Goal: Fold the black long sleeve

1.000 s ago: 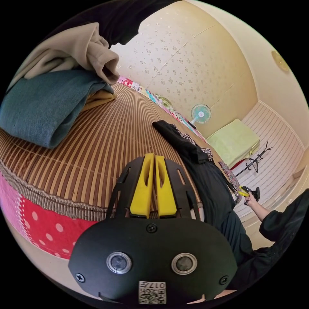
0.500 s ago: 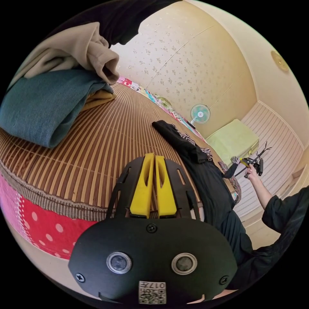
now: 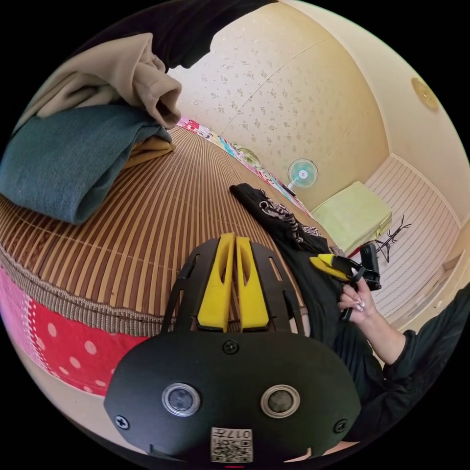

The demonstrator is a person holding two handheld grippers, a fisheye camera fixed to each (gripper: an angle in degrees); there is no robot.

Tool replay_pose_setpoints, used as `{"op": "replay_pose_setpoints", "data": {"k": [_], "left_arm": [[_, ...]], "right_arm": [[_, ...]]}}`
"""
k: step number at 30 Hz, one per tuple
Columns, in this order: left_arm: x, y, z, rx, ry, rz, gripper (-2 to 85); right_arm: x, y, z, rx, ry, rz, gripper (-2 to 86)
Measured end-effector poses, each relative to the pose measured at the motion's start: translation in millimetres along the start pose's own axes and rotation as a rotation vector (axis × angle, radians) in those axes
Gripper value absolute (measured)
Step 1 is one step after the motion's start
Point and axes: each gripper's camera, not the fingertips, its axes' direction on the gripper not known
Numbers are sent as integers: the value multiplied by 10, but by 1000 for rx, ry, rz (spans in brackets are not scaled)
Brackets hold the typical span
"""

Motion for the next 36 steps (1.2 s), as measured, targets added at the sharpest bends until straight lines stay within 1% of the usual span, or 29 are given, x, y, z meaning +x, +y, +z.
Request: {"op": "replay_pose_setpoints", "data": {"k": [2, 3, 4, 5, 7, 9, 10, 12, 13, 16, 18, 19, 21, 22, 23, 24, 26, 27, 28, 29, 30, 31, 32, 33, 34, 36], "left_arm": [[-2, 5, 10, 0, 6, 1, -10], [0, 6, 12, 1, 6, 1, -10], [3, 7, 18, 0, 6, 1, -10], [5, 8, 25, 1, 7, 1, -10], [9, 9, 35, 0, 8, 2, -10], [14, 10, 47, 0, 8, 3, -10], [18, 10, 56, 0, 7, 4, -10], [24, 8, 70, 0, 4, 4, -10], [27, 5, 81, -1, 2, 4, -9], [34, -7, 107, -4, 0, 1, -7], [21, -19, 110, 1, 12, -30, -2], [5, -14, 100, 0, 54, -58, 4], [17, 13, 87, -57, 174, -65, 44], [72, 67, 55, -100, 237, -61, 52], [193, 143, 10, -150, 256, -36, 62], [276, 188, -19, -177, 254, -14, 67], [623, 378, -116, -300, 225, 56, 82], [695, 422, -110, -341, 215, 64, 92], [810, 503, -56, -430, 179, 63, 110], [912, 578, 46, -510, 147, 68, 128], [962, 610, 110, -543, 142, 75, 138], [1072, 662, 260, -594, 179, 106, 158], [1159, 700, 424, -630, 233, 135, 170], [1182, 717, 514, -648, 241, 139, 170], [1181, 749, 697, -679, 207, 123, 163], [1140, 761, 833, -667, 129, 95, 133]], "right_arm": [[-57, 121, -296, 11, 121, -38, 105], [-71, 173, -489, 6, 239, -56, 112], [-48, 214, -680, -3, 369, -46, 118], [-26, 233, -767, -7, 427, -36, 119], [116, 325, -1032, -23, 617, 19, 123], [305, 422, -1054, -67, 705, 67, 125], [417, 524, -1001, -68, 698, 48, 123], [462, 712, -1020, 76, 683, 53, 115], [452, 767, -980, 111, 697, 47, 109], [343, 715, -839, 82, 785, 32, 100], [329, 622, -844, 30, 781, 58, 95], [342, 560, -919, -12, 753, 96, 93], [357, 538, -1107, -43, 693, 119, 92], [335, 597, -1305, -9, 673, 105, 95], [325, 641, -1415, 13, 672, 100, 99], [325, 738, -1637, 40, 678, 100, 107], [406, 870, -1897, 4, 655, 124, 125], [498, 958, -2001, -60, 584, 127, 132], [599, 1059, -2074, -111, 497, 128, 136], [645, 1111, -2105, -117, 469, 134, 138], [726, 1212, -2153, -102, 442, 145, 139], [806, 1283, -2162, -94, 439, 163, 139], [849, 1303, -2149, -100, 439, 171, 139], [931, 1318, -2092, -124, 438, 182, 138], [997, 1311, -2011, -156, 440, 180, 135], [1053, 1285, -1869, -228, 449, 146, 123]]}}
